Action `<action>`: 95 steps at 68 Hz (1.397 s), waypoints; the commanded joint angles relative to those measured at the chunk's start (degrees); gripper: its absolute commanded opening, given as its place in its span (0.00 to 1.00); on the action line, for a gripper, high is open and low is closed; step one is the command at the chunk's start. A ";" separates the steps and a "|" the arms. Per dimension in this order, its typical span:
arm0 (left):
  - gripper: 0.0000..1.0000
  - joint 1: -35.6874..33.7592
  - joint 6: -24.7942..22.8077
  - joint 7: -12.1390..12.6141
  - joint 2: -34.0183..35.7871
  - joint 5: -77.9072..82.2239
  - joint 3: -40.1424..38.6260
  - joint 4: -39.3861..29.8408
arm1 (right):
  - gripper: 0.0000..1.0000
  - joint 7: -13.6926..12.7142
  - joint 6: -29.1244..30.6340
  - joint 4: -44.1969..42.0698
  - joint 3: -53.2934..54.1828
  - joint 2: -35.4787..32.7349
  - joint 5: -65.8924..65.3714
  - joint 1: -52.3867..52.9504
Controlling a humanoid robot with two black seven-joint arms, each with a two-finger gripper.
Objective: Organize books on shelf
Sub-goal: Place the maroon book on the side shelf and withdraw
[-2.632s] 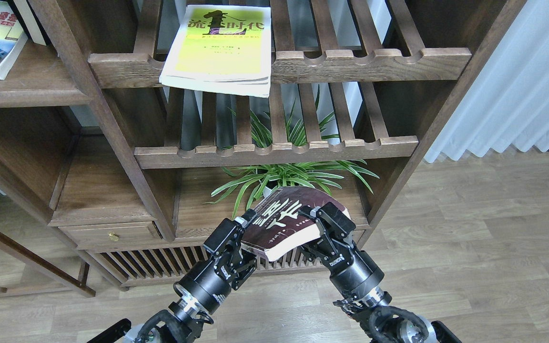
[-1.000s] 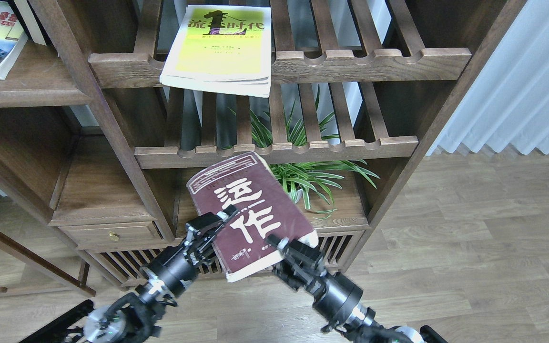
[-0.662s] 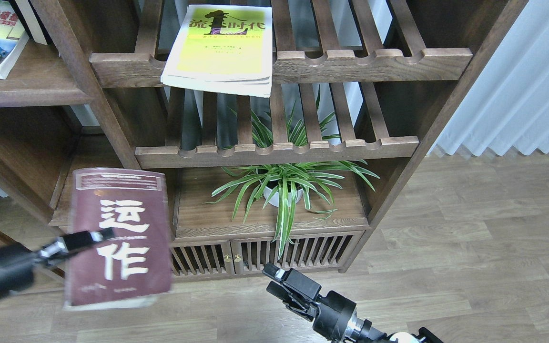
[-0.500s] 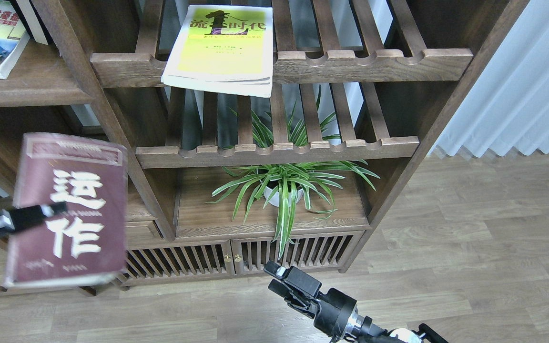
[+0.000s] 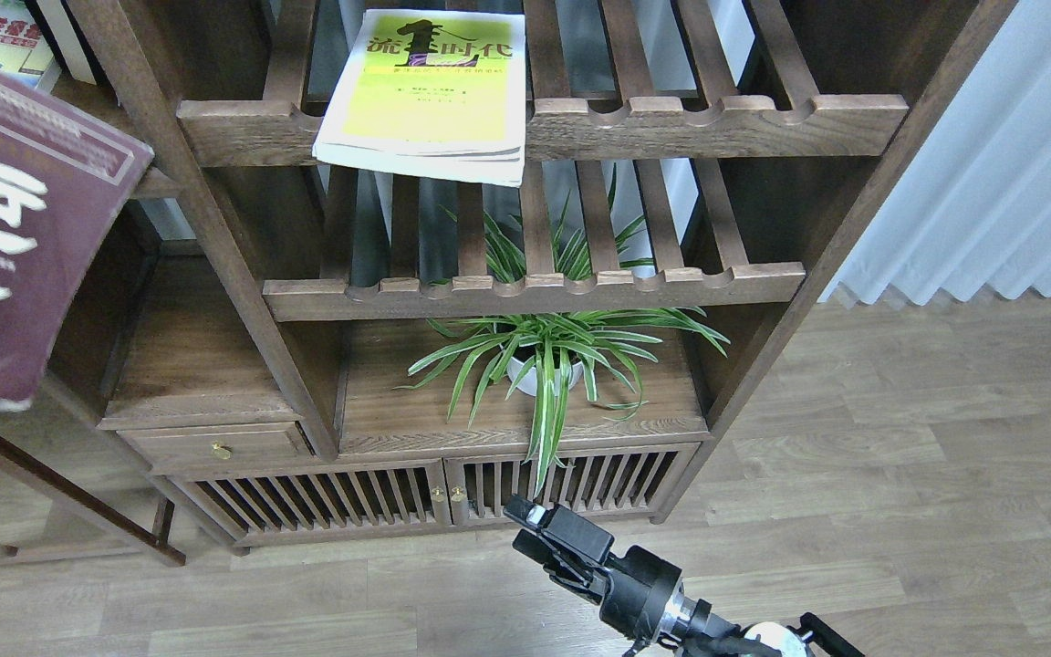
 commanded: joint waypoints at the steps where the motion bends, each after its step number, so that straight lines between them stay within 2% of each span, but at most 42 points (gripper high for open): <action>1: 0.01 -4.77 0.00 0.28 -0.75 0.07 2.56 1.98 | 0.99 0.01 0.00 0.01 0.00 0.00 -0.08 0.15; 15: 0.00 -15.85 0.00 1.86 -4.53 0.25 9.33 6.29 | 0.99 0.01 0.00 0.01 0.00 0.00 -0.08 0.15; 24: 0.00 -24.54 0.00 5.08 -9.71 0.42 14.86 9.36 | 0.99 0.01 0.00 0.01 0.26 0.00 -0.08 0.06; 37: 0.00 -34.04 0.00 5.08 -16.22 0.60 20.75 13.75 | 0.99 0.01 0.00 0.09 0.35 0.00 -0.08 0.06; 66: 0.00 -44.94 0.00 5.08 -21.05 0.95 26.03 21.84 | 0.99 0.01 0.00 0.01 0.62 0.00 -0.08 -0.03; 81: 0.00 -51.26 0.00 5.08 -27.20 2.88 27.79 29.30 | 0.99 0.01 0.00 0.01 0.70 0.00 -0.08 -0.12; 95: 0.00 -52.59 0.00 5.08 -31.77 4.29 27.79 34.15 | 0.99 0.01 0.00 0.01 0.79 0.00 -0.08 -0.56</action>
